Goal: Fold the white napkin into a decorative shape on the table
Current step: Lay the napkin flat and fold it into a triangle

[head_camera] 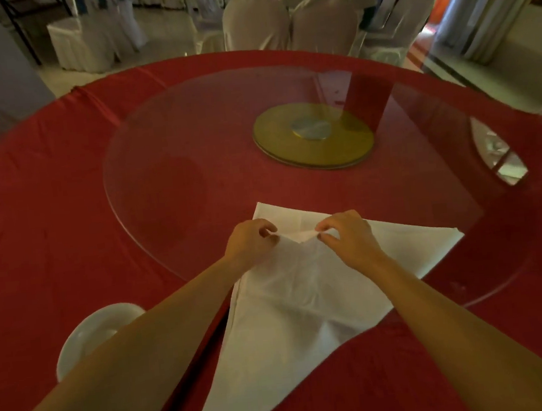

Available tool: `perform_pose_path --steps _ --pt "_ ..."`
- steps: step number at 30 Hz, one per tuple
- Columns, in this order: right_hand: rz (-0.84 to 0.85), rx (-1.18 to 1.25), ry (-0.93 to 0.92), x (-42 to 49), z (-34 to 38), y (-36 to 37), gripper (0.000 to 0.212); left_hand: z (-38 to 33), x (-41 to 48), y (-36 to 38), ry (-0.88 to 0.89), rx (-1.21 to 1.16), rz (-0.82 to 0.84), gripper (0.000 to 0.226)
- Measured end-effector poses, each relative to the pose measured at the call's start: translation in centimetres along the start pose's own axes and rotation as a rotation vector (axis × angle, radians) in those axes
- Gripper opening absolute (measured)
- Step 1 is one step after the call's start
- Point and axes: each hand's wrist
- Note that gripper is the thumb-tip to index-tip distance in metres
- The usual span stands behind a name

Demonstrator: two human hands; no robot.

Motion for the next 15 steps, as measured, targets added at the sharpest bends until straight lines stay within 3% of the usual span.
perform_pose_path --steps 6,15 --pt "-0.208 0.049 0.067 4.5 -0.1 2.7 0.016 1.3 3.6 -0.3 -0.025 -0.147 -0.183 0.024" --pt "-0.16 0.1 0.052 7.5 0.6 4.5 0.02 2.6 7.1 -1.8 0.012 -0.095 -0.147 0.023"
Point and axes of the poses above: each hand's wrist, its own x-axis towards the middle knuckle, its own y-axis out of the palm, z = x × y, and after that the axes turned 10 degrees about z, right-handed
